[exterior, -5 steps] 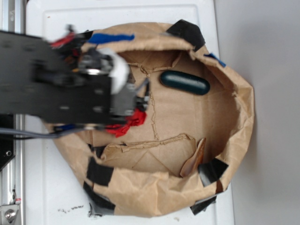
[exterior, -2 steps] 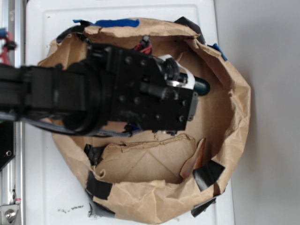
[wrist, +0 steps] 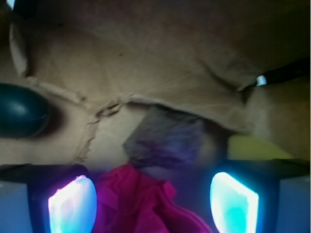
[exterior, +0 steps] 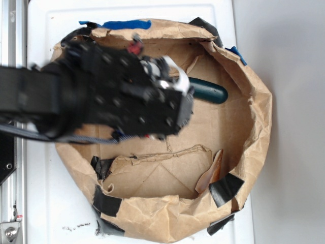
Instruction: Grab the green sponge.
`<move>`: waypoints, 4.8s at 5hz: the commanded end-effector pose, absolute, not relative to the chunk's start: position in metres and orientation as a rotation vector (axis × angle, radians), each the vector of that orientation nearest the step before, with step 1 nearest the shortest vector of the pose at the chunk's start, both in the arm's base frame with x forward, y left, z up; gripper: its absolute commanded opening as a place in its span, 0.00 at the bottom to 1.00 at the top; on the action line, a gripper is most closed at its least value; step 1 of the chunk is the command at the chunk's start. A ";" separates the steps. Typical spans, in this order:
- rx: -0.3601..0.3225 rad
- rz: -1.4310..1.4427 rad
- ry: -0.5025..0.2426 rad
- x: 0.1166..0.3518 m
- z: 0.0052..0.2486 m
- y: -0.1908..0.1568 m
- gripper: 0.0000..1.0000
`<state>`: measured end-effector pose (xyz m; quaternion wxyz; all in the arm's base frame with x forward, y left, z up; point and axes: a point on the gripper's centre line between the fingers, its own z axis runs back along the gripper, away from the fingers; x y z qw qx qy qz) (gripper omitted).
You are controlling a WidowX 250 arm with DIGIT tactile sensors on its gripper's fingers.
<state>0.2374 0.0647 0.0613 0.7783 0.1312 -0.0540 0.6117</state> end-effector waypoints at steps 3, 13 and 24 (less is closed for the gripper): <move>0.150 1.298 -0.130 0.213 0.101 0.067 1.00; 0.284 1.367 -0.114 0.186 0.047 0.065 1.00; 0.024 1.221 -0.198 0.199 0.131 0.049 0.00</move>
